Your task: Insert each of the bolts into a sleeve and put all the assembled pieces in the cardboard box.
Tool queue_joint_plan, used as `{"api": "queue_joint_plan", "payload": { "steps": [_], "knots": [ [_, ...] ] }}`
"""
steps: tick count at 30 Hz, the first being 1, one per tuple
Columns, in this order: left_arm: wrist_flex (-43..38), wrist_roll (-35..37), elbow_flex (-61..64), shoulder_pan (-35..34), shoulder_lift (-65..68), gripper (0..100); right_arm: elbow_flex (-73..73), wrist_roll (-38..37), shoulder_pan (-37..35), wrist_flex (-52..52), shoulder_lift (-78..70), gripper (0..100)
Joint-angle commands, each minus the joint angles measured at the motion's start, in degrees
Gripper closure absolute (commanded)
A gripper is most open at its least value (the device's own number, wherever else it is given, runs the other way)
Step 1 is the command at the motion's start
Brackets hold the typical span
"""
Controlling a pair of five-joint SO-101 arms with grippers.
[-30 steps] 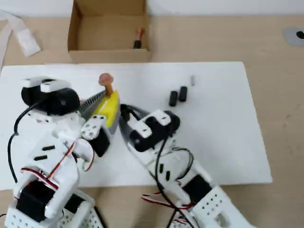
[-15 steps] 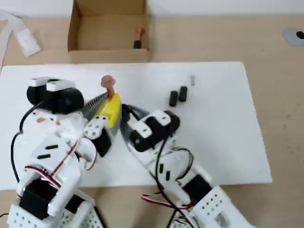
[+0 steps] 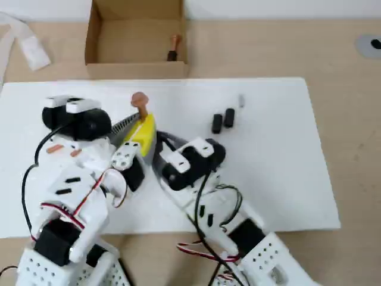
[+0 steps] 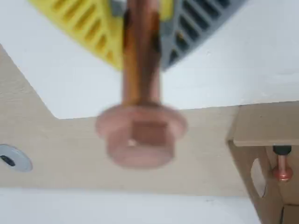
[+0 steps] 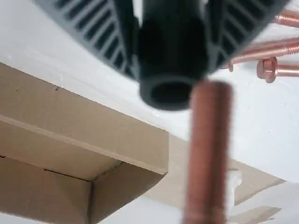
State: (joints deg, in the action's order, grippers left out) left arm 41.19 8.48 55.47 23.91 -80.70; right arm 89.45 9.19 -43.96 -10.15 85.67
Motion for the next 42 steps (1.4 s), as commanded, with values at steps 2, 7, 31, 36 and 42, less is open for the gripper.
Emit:
{"api": "queue_joint_plan", "payload": {
  "steps": [2,7,31,36,42],
  "knots": [
    [-3.6,-0.97,1.05,-0.18,-0.4,99,-0.48,-0.18,1.36,-0.09,1.36,98.9],
    [-7.03,-2.11,3.69,-0.26,-0.4,99,-0.48,-0.18,1.36,-0.09,1.36,98.9],
    [-12.04,-1.58,6.42,-1.41,-0.4,99,-1.71,-0.18,2.59,-0.18,1.01,98.9],
    [-10.29,-1.58,5.54,0.09,-0.4,99,-1.8,-0.18,2.68,-0.18,1.01,98.9],
    [-8.7,0.09,3.87,0.18,-0.22,99,-1.63,-0.18,2.59,-0.18,1.01,98.9]
  ]
}}
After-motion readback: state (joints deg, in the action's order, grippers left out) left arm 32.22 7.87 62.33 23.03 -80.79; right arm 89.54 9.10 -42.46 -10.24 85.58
